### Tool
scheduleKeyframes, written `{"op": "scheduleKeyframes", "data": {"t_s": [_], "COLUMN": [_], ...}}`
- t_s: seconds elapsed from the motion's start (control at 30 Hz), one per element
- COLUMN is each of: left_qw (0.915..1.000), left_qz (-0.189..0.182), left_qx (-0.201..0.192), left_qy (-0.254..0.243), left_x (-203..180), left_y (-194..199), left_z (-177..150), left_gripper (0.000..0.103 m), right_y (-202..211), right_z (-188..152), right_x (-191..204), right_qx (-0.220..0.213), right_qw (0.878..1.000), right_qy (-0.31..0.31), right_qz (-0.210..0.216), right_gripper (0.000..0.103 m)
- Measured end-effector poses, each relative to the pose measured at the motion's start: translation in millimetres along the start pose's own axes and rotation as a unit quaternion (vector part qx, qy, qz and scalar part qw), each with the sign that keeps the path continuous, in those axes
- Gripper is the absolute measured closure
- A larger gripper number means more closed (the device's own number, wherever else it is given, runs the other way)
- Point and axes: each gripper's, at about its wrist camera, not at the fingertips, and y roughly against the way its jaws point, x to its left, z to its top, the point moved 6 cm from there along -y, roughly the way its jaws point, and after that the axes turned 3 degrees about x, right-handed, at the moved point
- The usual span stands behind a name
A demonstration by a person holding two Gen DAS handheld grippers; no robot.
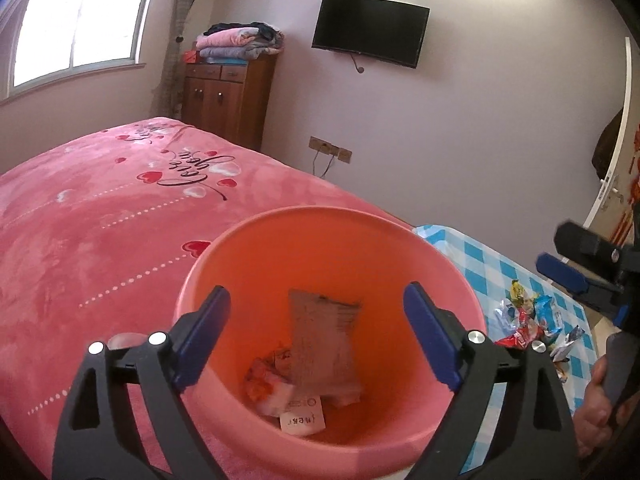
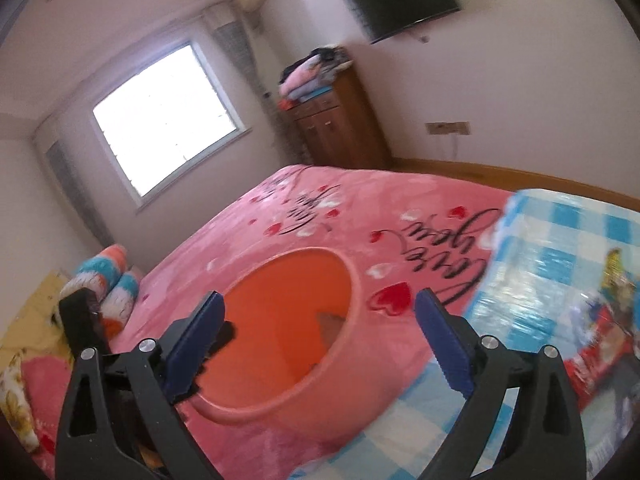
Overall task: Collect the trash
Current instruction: 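Carry the tissue pack and wipes pack to the orange bucket and release, then return both tools from the bucket toward the remaining trash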
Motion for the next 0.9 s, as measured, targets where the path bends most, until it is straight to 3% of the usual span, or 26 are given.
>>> {"op": "scheduleKeyframes", "data": {"t_s": [0.27,0.63,0.8,0.9], "left_qw": [0.9988,0.9886,0.9859,0.9855], "left_qz": [-0.028,-0.090,-0.081,-0.085], "left_qx": [-0.040,-0.104,-0.100,-0.078], "left_qy": [-0.010,-0.062,-0.107,-0.124], "left_x": [-20.6,-80.3,-107.7,-123.9], "left_y": [13.8,34.6,34.4,28.9], "left_z": [-2.9,-16.3,-27.6,-36.8], "left_gripper": [0.011,0.011,0.011,0.011], "right_y": [40.0,75.0,91.7,100.8], "right_z": [-31.1,-69.1,-82.0,-88.0], "right_x": [-42.7,-75.8,-91.5,-101.6], "right_qx": [-0.040,-0.075,-0.086,-0.092], "right_qw": [0.996,0.990,0.989,0.987], "right_qy": [-0.013,-0.009,-0.023,-0.032], "right_qz": [-0.075,-0.117,-0.120,-0.124], "right_gripper": [0.006,0.005,0.005,0.005]}}
